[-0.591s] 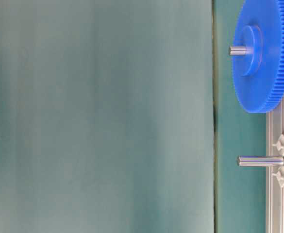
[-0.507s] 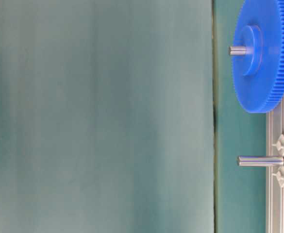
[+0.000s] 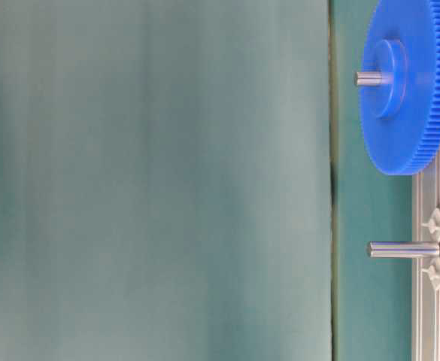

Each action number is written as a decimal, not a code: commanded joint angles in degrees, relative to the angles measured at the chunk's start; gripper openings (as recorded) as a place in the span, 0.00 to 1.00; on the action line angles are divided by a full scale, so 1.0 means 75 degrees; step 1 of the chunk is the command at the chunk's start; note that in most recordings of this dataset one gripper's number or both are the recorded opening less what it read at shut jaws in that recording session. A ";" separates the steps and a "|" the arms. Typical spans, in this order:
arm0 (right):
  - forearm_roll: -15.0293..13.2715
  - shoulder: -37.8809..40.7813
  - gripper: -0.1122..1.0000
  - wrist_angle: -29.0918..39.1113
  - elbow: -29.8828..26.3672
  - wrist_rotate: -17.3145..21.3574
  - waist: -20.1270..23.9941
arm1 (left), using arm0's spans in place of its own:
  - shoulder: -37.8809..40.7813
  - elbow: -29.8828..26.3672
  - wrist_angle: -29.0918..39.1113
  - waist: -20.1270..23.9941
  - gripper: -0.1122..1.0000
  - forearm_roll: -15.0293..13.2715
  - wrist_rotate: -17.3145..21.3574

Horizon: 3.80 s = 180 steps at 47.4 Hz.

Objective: Insert the small gear onto the shaft.
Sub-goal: 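Move the left gripper over the small blue gear on the table, then lower the left gripper onto the small blue gear's hub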

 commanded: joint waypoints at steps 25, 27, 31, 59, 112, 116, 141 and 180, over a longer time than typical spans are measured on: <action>0.0012 0.0574 0.11 0.1277 -0.0176 0.0539 -0.0082 | 0.2402 -0.1184 0.0410 -0.0164 0.10 0.0012 -0.0141; 0.0012 0.0586 0.11 0.1313 -0.0152 0.0551 -0.0082 | 0.2543 -0.1242 0.0457 -0.0199 0.10 0.0012 -0.0141; 0.0012 0.0586 0.11 0.1336 -0.0141 0.0551 -0.0105 | 0.2766 -0.1383 0.0574 -0.0258 0.10 0.0000 -0.0164; 0.0012 0.0586 0.11 0.1863 -0.0059 0.0563 -0.0141 | 0.4383 -0.2473 0.1523 -0.0516 0.10 0.0012 -0.1406; 0.0012 0.0527 0.11 0.1734 0.0117 0.0563 -0.0258 | 0.6527 -0.4324 0.3387 -0.0949 0.10 0.0070 -0.0516; 0.0012 0.0539 0.11 0.1699 0.0117 0.0563 -0.0270 | 0.6680 -0.4535 0.3680 -0.0937 0.10 0.0070 -0.0516; 0.0012 0.0527 0.11 0.1441 0.0246 0.0563 -0.0328 | 0.7617 -0.5754 0.5367 -0.0937 0.10 0.0070 0.0012; 0.0012 0.0516 0.11 0.1430 0.0293 0.0563 -0.0328 | 0.8438 -0.6703 0.6480 -0.1020 0.10 0.0070 -0.0152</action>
